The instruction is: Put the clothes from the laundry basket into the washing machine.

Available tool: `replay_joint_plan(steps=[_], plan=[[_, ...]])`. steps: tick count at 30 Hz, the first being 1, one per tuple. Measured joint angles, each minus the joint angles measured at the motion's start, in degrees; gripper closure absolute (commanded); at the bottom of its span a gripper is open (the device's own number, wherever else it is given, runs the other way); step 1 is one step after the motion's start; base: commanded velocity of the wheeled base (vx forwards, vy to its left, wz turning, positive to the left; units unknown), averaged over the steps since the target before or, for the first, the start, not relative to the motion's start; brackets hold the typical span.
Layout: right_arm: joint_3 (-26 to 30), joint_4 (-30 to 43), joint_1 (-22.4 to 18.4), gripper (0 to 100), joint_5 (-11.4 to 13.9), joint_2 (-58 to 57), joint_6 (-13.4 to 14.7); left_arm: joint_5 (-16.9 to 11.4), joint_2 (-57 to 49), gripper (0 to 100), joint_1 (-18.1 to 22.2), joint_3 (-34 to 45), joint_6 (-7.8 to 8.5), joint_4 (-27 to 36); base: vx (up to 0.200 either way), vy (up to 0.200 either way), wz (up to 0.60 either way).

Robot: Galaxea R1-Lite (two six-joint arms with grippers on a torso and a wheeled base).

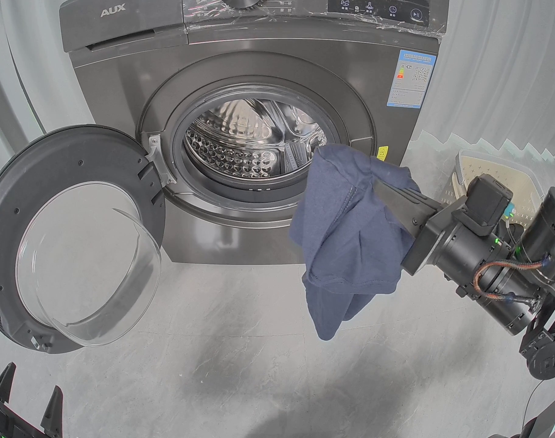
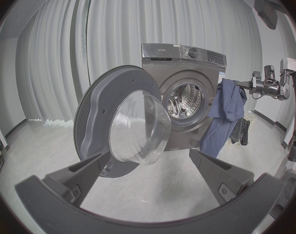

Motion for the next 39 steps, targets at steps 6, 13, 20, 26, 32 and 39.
replay_joint_plan(steps=[6, 13, 20, 26, 32, 39], plan=[[-1.8, -0.4, 1.3, 100, -0.8, 1.9, 0.5, -0.3, 0.0, 0, 0.0, 0.0, 0.41, -0.6, 0.0, 0.0, 0.0], [-2.6, -1.4, 1.7, 100, -0.6, 3.2, 0.5, -3.3, 2.1, 0, 0.1, -6.6, -0.22, -2.0, 0.0, 0.0, 0.0], [-4.6, -2.0, 2.8, 100, -0.2, 4.5, 0.5, -14.4, 13.8, 0, -1.1, -12.8, -2.01, -6.0, 0.0, 0.0, 0.0], [-8.1, -2.2, 3.4, 100, 0.0, 6.4, 0.5, -21.4, 27.6, 0, -2.9, -13.9, -2.78, -14.8, 0.0, 0.0, 0.0], [-12.4, -2.3, 3.9, 100, 0.1, 9.2, 0.5, -23.7, 40.4, 0, -9.3, -14.2, -3.44, -23.1, 0.0, 0.0, 0.0], [-15.8, -2.3, 4.1, 100, 0.5, 11.9, 0.7, -24.3, 53.8, 0, -16.3, -14.4, -3.82, -33.4, 0.0, 0.0, 0.0]])
